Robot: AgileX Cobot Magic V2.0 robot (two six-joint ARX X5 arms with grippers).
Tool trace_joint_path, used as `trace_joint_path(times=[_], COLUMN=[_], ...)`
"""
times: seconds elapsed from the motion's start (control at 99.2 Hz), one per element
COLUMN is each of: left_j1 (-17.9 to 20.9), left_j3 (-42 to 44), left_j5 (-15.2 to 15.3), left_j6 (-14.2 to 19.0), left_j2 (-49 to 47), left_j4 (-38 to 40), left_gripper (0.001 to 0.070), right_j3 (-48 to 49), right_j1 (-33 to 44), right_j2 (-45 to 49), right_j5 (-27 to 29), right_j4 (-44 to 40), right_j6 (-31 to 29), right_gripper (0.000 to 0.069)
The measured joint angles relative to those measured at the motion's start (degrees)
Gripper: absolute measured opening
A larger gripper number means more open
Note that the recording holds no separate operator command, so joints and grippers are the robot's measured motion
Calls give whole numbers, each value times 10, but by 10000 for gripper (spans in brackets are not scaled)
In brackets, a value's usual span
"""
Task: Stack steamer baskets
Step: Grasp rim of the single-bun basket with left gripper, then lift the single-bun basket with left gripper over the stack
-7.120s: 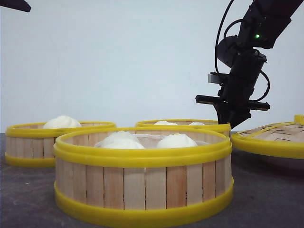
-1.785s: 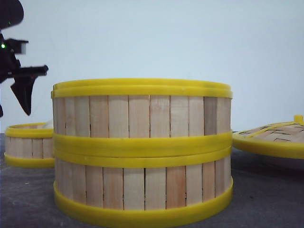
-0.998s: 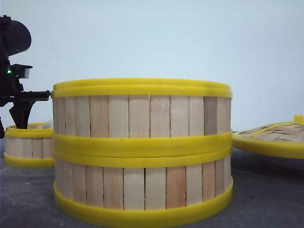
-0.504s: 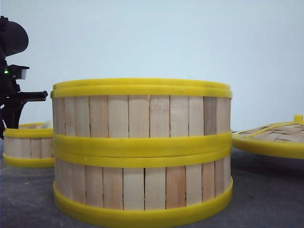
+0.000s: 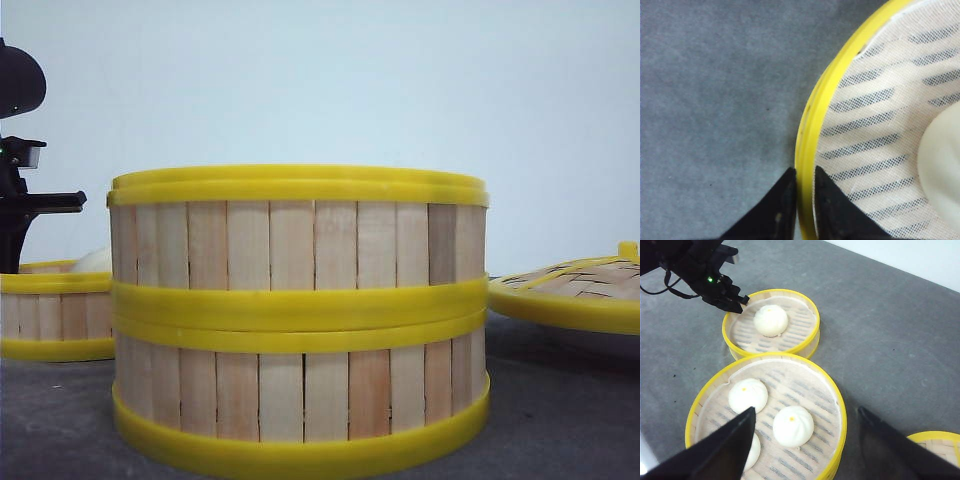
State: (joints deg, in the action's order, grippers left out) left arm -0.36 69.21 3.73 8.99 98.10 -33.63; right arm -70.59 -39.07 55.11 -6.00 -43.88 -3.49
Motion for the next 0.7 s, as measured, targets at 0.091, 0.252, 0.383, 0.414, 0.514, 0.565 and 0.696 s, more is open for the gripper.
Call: trace_joint_path(times=[0.091, 0.252, 0.383, 0.414, 0.514, 0.565, 0.696], left_j1=[3, 11, 13, 14, 14, 14, 14], left_j3=[12, 66, 112, 121, 147, 159, 187], left_j5=[-2, -25, -43, -51, -85, -99, -160], left_j6=[0, -1, -6, -6, -7, -7, -4], left_j2=[0, 0, -2, -4, -23, -40, -89], left_j4=[-21, -52, -78, -84, -96, -97, -97], left_gripper=[32, 32, 32, 32, 32, 32, 32], right_j3=[0, 0, 0, 0, 0, 0, 0], right_j1=[0, 0, 0, 0, 0, 0, 0], right_j2=[0, 0, 0, 0, 0, 0, -6], right_j5=[0, 0, 2, 3, 18, 23, 33], right_j4=[0, 0, 0, 0, 0, 0, 0], right_j6=[0, 0, 0, 0, 0, 0, 2], right_gripper=[394, 394, 394, 394, 394, 394, 394])
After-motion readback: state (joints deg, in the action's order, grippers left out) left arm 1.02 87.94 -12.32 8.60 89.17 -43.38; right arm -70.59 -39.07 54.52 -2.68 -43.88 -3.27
